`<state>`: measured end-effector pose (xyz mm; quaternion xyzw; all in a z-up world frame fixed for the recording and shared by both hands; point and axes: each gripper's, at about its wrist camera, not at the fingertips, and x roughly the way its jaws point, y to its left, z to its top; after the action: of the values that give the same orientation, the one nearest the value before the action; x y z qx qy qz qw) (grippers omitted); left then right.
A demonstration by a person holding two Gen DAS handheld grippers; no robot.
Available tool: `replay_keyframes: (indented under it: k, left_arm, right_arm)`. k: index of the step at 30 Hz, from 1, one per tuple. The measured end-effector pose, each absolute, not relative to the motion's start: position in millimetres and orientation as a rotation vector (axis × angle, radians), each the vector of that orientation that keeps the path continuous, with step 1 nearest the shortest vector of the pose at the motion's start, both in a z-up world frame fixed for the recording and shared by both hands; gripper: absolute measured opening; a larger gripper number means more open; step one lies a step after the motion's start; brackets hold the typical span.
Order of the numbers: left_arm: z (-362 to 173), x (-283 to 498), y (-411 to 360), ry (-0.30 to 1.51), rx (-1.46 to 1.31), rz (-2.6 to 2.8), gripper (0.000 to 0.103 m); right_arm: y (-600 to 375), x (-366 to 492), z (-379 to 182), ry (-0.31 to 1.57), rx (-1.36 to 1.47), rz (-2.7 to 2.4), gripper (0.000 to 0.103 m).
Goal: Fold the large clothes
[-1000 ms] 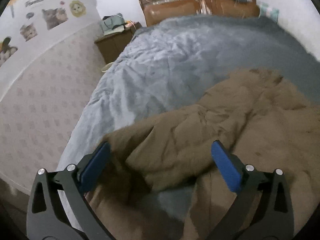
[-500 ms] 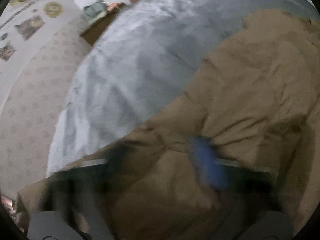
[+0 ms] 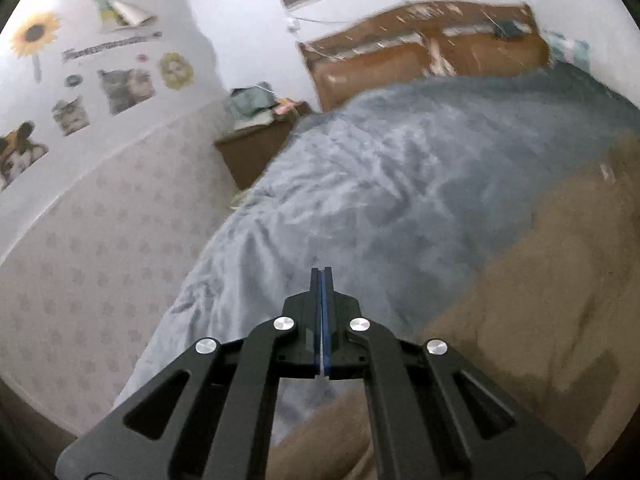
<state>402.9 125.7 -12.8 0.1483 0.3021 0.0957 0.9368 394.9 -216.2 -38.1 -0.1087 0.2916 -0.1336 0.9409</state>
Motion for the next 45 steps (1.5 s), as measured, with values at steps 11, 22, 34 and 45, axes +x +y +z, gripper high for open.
replay_keyframes:
  k: [11,22,34,45]
  left_arm:
    - [-100,322,103,0.847,0.196,0.068,0.086]
    - [-100,162,82,0.843,0.337,-0.03,0.098]
    - [-146,163,67,1.024,0.405,-0.073,0.005]
    - [-164,151,68,1.076,0.508,-0.058,0.055]
  right_arm:
    - [-250,292,-62,0.794,-0.091,-0.117,0.097]
    - [-309,95,-90,1.001,0.217,-0.093,0.098]
    - [-236,93,-133,1.156,-0.034,0.061,0.013]
    - [-266,75,-138,1.162,0.033,0.227,0.075]
